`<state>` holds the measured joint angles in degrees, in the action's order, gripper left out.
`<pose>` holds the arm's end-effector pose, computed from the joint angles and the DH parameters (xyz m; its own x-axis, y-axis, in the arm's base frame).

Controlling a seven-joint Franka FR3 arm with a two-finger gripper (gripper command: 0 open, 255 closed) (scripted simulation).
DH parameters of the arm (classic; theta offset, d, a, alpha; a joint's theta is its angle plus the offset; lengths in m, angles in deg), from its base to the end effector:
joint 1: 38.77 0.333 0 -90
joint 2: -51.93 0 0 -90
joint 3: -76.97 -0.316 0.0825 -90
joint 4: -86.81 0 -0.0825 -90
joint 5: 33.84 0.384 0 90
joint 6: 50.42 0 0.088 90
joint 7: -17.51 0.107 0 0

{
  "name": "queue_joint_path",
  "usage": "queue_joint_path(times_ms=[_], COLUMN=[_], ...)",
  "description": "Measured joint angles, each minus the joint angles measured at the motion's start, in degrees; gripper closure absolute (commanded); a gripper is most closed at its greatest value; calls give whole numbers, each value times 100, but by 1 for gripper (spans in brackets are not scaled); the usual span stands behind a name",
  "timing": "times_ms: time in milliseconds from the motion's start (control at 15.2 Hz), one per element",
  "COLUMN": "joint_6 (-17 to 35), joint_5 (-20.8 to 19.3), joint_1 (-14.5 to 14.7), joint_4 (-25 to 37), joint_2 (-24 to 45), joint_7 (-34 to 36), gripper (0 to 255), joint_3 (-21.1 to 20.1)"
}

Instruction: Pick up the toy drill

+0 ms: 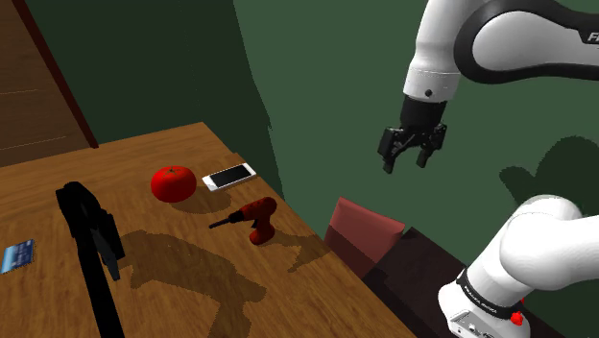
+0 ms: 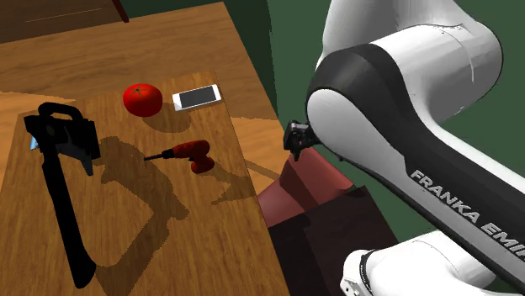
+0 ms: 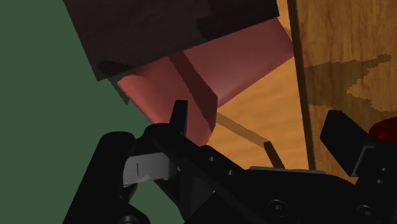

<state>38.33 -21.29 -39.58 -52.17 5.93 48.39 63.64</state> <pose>0.2885 0.1049 0.5525 0.9156 -0.3892 -0.1008 -0.3913 -0.9203 -0.0002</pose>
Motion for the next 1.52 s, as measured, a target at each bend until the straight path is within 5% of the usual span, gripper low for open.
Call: queue_joint_path(times_ms=[396, 858, 1188, 1386, 1518], joint_6=[565, 1216, 1628, 1791, 1760], joint_5=[585, 654, 5, -956, -1814], joint_1=[-222, -854, -1585, -1970, -1884], joint_4=[253, 1098, 1973, 2603, 3048], joint_2=[519, 1692, 2986, 4191, 5136], joint_7=[1919, 4210, 6062, 7494, 8532], gripper=[0, 0, 0, 0, 0], joint_3=[-1208, -2664, -3850, -4633, -4869])
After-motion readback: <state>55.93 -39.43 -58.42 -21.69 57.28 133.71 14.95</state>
